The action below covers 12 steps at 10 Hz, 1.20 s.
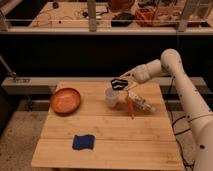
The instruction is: Place the eraser in the ceramic cup
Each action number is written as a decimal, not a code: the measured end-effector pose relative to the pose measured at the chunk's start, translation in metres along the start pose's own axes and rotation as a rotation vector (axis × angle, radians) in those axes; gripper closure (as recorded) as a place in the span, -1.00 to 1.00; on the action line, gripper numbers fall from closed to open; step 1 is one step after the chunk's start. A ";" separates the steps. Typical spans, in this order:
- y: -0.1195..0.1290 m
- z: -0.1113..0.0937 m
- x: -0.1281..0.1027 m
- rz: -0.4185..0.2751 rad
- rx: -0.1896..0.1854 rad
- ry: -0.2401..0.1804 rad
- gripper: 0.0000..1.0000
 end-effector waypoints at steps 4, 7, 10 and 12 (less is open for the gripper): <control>-0.013 -0.002 -0.022 -0.044 0.053 -0.183 1.00; -0.020 0.008 -0.038 -0.069 0.052 -0.299 1.00; -0.018 0.027 -0.053 -0.088 -0.021 -0.384 1.00; -0.014 0.030 -0.054 -0.086 -0.044 -0.394 1.00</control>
